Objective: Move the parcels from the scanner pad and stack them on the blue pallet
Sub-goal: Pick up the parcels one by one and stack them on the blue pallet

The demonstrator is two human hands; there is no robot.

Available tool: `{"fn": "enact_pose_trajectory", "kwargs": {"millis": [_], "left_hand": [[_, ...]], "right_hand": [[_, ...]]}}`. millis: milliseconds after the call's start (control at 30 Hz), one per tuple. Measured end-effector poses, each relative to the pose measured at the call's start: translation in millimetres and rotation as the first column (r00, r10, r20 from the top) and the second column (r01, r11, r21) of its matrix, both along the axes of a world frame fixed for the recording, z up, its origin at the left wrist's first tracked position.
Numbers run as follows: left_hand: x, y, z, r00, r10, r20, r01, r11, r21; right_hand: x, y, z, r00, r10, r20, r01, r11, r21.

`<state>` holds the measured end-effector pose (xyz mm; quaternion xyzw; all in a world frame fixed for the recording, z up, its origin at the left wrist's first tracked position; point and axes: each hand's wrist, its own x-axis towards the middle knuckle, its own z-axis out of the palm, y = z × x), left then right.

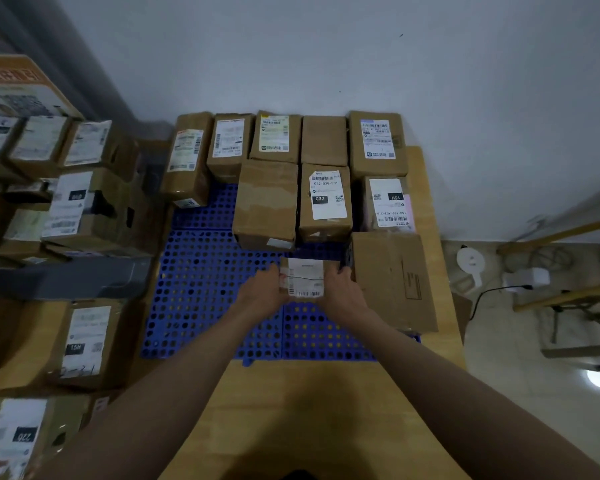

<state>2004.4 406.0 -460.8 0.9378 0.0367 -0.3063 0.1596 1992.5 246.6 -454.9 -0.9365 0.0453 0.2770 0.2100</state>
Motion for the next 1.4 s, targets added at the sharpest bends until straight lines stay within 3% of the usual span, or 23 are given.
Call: {"fn": "enact_pose_trajectory", "kwargs": {"millis": [300, 500, 700, 833, 1133, 1400], "left_hand": [[24, -9, -31, 0.998, 0.0, -0.066, 0.0, 1.0, 0.001], [26, -9, -34, 0.997, -0.029, -0.066, 0.03, 0.999, 0.011], [22, -4, -31, 0.998, -0.058, -0.023, 0.059, 0.998, 0.028], [18, 0, -31, 0.994, -0.109, 0.024, 0.108, 0.993, 0.055], [22, -10, -32, 0.956, -0.288, -0.059, 0.294, 0.941, 0.167], [30, -17, -32, 0.953, -0.293, -0.075, 0.303, 0.933, 0.194]], "right_hand": [[22, 2, -20, 0.985, -0.016, -0.174, 0.014, 1.0, -0.012], [24, 3, -15, 0.981, -0.057, -0.184, 0.054, 0.998, -0.017], [5, 4, -7, 0.993, -0.086, -0.084, 0.086, 0.996, -0.004], [-1, 3, -15, 0.966, -0.091, -0.243, 0.102, 0.994, 0.035], [16, 1, -24, 0.932, -0.017, -0.361, 0.034, 0.999, 0.04], [29, -3, -31, 0.933, 0.038, -0.358, -0.028, 0.999, 0.034]]}}
